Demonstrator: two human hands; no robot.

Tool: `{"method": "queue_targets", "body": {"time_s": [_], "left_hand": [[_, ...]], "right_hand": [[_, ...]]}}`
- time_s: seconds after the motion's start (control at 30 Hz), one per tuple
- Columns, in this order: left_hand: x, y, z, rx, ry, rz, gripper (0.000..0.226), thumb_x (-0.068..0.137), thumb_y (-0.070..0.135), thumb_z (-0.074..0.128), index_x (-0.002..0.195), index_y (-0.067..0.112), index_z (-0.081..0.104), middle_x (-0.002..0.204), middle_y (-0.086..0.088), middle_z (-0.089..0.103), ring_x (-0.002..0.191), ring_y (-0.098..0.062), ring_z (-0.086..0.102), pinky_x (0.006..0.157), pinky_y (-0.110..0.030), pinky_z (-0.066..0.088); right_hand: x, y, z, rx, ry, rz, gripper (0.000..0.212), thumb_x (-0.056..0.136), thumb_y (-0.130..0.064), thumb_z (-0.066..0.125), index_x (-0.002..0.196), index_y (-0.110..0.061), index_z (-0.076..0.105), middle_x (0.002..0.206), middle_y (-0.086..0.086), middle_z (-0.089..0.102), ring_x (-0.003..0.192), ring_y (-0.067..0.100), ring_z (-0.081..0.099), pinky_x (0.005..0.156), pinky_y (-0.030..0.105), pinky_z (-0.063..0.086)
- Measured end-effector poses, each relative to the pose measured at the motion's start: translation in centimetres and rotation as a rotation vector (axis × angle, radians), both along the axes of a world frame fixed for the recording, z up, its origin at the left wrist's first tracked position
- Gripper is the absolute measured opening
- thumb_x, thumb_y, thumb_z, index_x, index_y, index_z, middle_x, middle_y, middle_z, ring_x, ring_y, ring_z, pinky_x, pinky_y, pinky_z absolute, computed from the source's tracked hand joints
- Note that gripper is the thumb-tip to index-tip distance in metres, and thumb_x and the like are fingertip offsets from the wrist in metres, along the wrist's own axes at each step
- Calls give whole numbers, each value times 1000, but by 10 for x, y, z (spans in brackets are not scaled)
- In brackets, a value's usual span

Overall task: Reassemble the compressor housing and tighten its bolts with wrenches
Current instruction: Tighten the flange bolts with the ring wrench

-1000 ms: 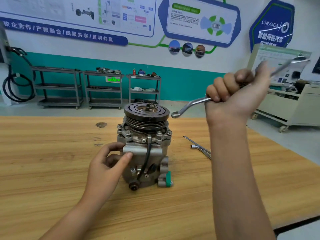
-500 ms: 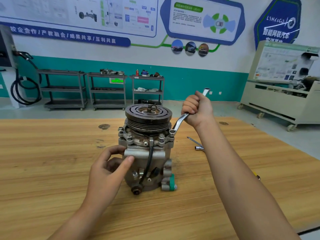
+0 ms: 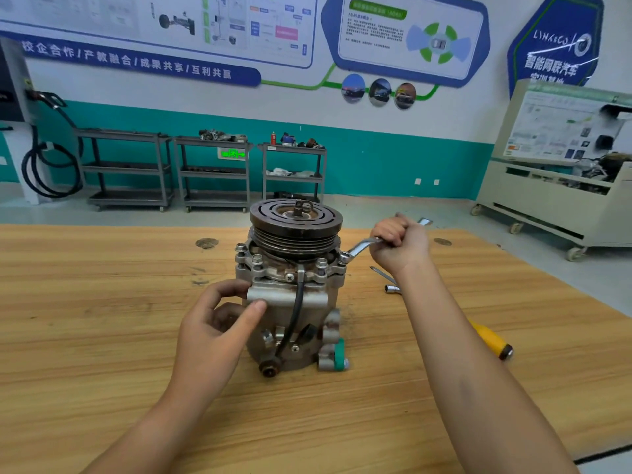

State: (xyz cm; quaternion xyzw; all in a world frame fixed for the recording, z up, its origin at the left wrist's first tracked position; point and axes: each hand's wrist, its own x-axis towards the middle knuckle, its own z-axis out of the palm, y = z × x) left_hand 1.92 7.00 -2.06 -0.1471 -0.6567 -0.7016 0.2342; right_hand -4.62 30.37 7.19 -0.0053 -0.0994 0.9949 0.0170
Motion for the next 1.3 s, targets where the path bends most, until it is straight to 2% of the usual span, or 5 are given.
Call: {"method": "queue_targets", "body": {"time_s": [0.27,0.67,0.77,1.13,1.3], "left_hand": [[3,3,1,11,0,10,24,81,3,65,90,24,60,68,10,68,64,-3,62,61,-17,51],[10,3,10,-36,48,4,19,70,47,54,79,31,57,58,18,58,54,3,51,55,-20,44],[12,5,13,-131,102,96,42,77,-5,60,74,38,58,62,29,61,53,12,51,49,-6,39],[6,0,7,12,-50,-23,22,80,4,67,90,23,61,60,-4,63,60,-9,60,55,-15,47],[8,1,10,5,-65,-16,23,80,4,67,88,25,61,64,-10,65,61,-9,61,55,-15,47]], "right_hand": [[91,-33,-21,269,260,-628,60,98,-29,34,39,-21,38,36,-6,24,36,12,26,48,17,41],[84,-146,-38,1745,792,-1531,45,86,-16,57,44,-11,42,43,2,38,46,19,31,54,29,25],[71,-160,-31,1884,699,-1536,41,80,-16,62,43,-11,47,40,2,44,43,22,40,51,29,28],[98,-81,67,446,634,-693,56,96,-31,38,41,-22,41,36,-11,25,31,5,19,37,13,20],[59,-24,70,309,228,-344,48,100,-32,31,54,-18,29,36,-7,16,26,7,13,31,14,11]]}}
